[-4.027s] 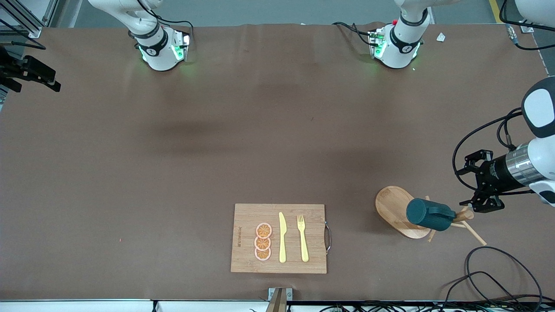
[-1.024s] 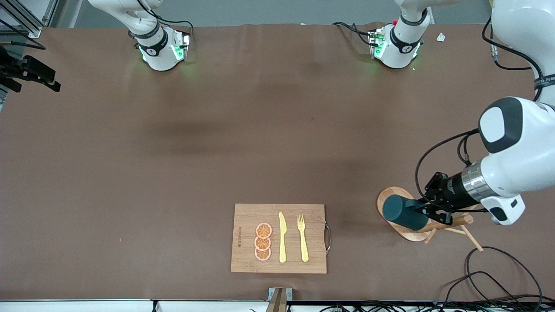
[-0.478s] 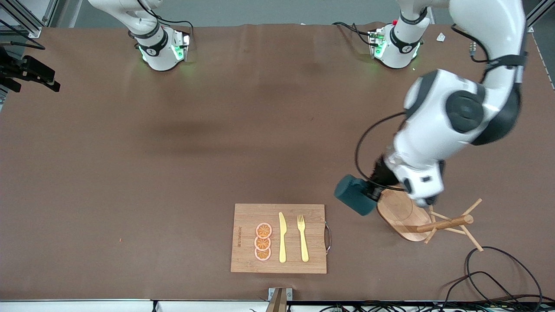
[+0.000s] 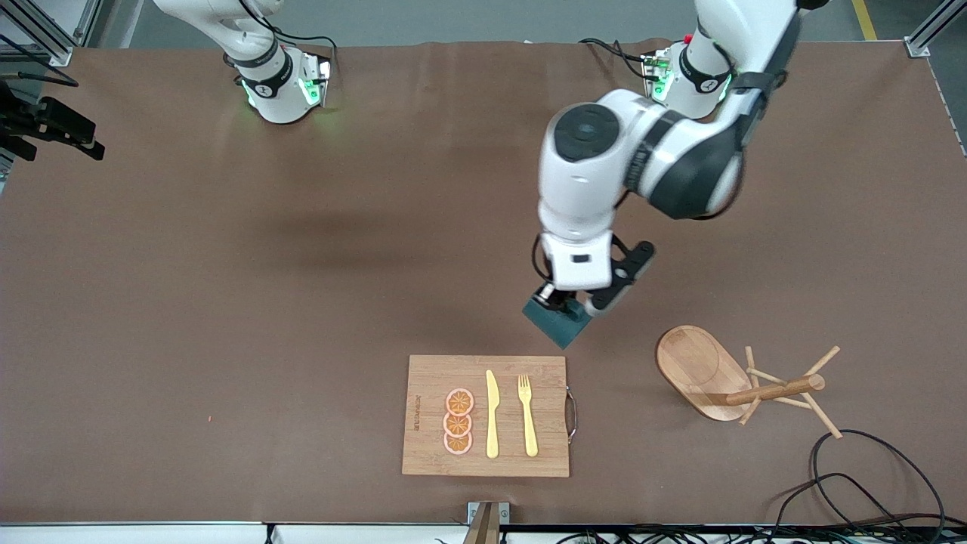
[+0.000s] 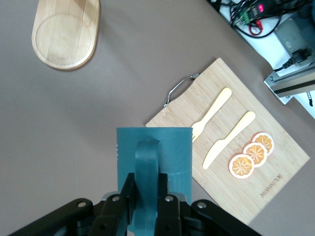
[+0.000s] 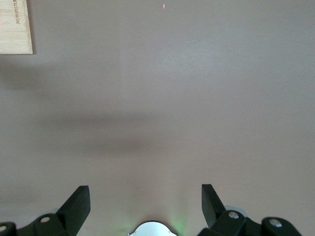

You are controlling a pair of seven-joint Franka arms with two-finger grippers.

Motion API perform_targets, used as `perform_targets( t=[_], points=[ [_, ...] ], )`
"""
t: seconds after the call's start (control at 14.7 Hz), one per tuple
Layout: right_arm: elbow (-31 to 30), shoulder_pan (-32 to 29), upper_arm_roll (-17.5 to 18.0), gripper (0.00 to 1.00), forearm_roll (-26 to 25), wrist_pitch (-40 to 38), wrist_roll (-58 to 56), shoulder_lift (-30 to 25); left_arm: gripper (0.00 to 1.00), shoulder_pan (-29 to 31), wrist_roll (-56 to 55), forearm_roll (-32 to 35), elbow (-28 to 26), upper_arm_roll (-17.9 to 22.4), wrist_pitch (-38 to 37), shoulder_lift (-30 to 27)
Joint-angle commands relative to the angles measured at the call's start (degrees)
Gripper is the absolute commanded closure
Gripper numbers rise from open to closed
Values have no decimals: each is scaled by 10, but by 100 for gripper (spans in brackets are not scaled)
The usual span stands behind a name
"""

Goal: Transfer cup from left to right arm and place
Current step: 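Lift the teal mug off the mug tree with the left gripper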

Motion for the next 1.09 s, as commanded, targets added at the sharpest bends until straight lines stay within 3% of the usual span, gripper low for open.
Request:
perform_targets(
  t=[0.0, 0.34, 0.82, 1.02],
  points=[
    [5, -5, 3, 0, 5, -2, 0, -8, 100, -67, -71, 102, 0, 8, -10, 33],
    [14, -7, 3, 0, 4, -2, 3, -3, 100, -170, -176, 285, -4, 8, -62, 99],
    [14, -14, 1, 0, 6, -1, 3, 5, 100, -299, -288, 429, -21, 8, -190, 182],
    [14, -18, 1, 0, 6, -2, 2, 13, 100, -331, -345, 528, -21, 9, -240, 236]
  ],
)
